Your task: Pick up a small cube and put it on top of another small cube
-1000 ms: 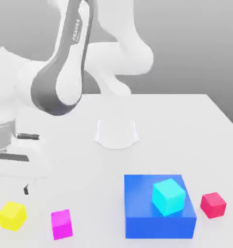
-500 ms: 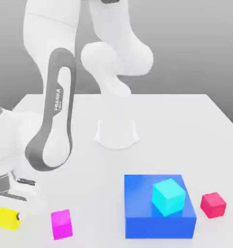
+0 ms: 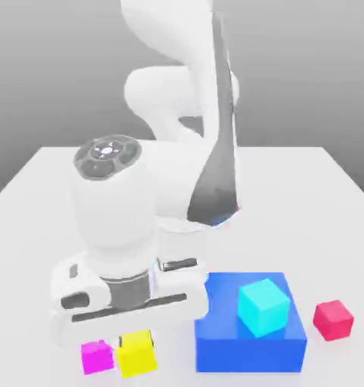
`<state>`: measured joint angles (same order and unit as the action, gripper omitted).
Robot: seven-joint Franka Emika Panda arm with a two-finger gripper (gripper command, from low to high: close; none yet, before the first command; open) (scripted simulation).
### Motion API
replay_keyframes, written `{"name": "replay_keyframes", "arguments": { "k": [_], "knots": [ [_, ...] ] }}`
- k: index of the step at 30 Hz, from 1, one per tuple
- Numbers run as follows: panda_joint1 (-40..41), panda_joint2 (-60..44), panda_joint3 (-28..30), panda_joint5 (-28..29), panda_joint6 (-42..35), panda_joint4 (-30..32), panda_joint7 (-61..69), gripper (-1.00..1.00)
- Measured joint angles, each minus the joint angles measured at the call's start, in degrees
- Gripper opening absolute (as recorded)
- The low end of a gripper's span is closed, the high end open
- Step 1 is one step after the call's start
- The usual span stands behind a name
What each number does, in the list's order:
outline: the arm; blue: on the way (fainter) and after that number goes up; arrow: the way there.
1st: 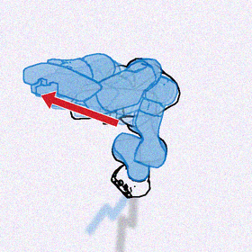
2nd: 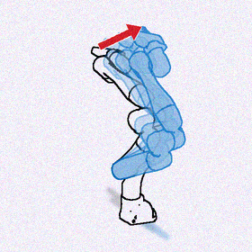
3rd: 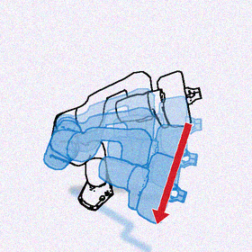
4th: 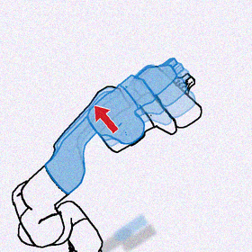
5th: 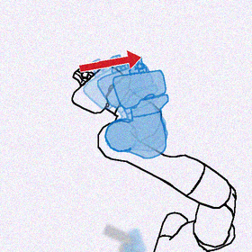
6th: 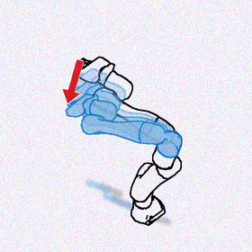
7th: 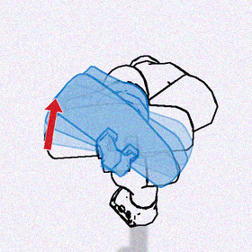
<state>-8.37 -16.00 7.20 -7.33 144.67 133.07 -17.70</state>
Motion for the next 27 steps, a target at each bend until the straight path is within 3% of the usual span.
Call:
{"name": "replay_keyframes", "arguments": {
  "k": [6,10,15,16,22,27],
  "knots": [
    [-9.51,4.07,-7.95,3.93,-0.05,3.35,-0.63,-1.00],
    [-16.68,8.77,-14.22,7.94,4.27,9.64,-2.62,-1.00],
    [-19.31,1.47,-13.88,11.87,13.66,10.97,-5.43,-1.00],
    [-19.53,0.36,-13.62,12.27,14.75,10.92,-5.71,1.00],
    [-19.61,-0.20,-13.51,12.48,15.30,10.89,-5.86,1.00],
    [-18.94,7.64,-14.73,9.78,8.12,11.45,-3.89,1.00]
  ]
}}
